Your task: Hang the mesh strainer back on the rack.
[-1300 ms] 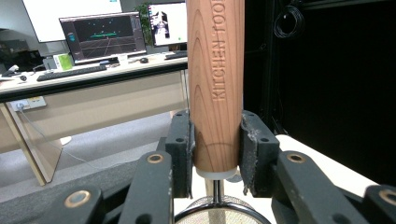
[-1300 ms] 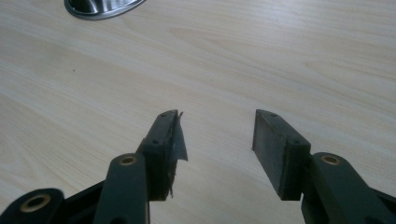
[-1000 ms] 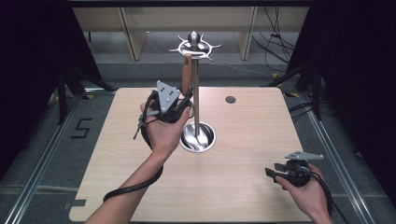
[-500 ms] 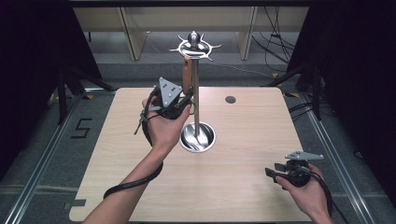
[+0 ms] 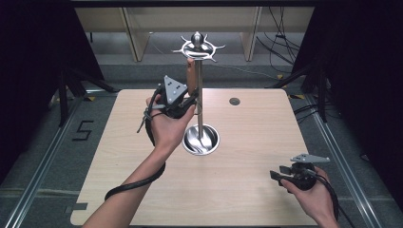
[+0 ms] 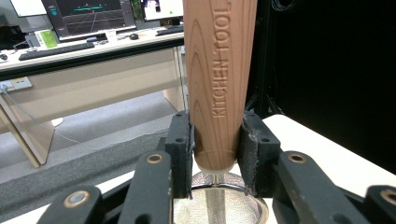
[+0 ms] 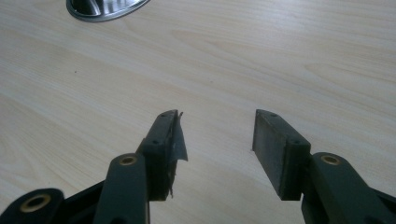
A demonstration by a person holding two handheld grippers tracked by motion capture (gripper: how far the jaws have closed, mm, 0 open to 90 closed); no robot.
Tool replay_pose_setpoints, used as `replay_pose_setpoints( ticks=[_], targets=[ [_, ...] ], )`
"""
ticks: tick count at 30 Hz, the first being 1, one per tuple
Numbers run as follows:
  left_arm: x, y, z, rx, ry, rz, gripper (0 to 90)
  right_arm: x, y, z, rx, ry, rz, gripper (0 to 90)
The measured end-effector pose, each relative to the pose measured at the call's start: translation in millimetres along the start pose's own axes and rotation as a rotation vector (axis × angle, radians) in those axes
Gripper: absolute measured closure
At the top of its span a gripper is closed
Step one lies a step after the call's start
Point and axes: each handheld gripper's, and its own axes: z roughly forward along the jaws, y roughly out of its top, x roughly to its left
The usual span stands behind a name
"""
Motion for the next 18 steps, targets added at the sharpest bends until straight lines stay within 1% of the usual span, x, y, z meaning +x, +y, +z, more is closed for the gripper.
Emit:
replay_pose_setpoints(
  ticks=[2,6,8,9,15,17,18],
  targets=[
    [0.0,-0.3,0.5,0.003,-0.001,-0.006,67.3,0.3,0.0,0.1,0.002,0.0,0.003,51.6],
    [-0.3,-0.5,0.4,0.007,-0.004,-0.002,66.9,0.3,0.0,0.1,0.002,0.0,0.003,51.5],
    [-0.5,0.6,-0.8,0.007,-0.009,0.0,66.2,1.0,-0.1,-0.4,0.006,0.001,0.012,51.5],
    [-0.7,1.0,-1.8,0.007,-0.017,-0.006,64.9,1.5,0.0,-0.5,0.007,0.003,0.015,51.5],
    [-0.4,0.7,-13.6,0.016,-0.046,-0.015,55.7,1.5,-0.1,-0.4,0.006,0.003,0.016,51.4],
    [1.8,-0.4,-18.5,0.011,-0.058,-0.024,52.7,1.7,-0.1,-0.4,0.006,0.003,0.015,51.4],
    [3.4,-1.0,-21.6,-0.002,-0.064,-0.032,51.9,1.2,-0.1,0.2,-0.001,0.005,0.006,51.3]
  ],
)
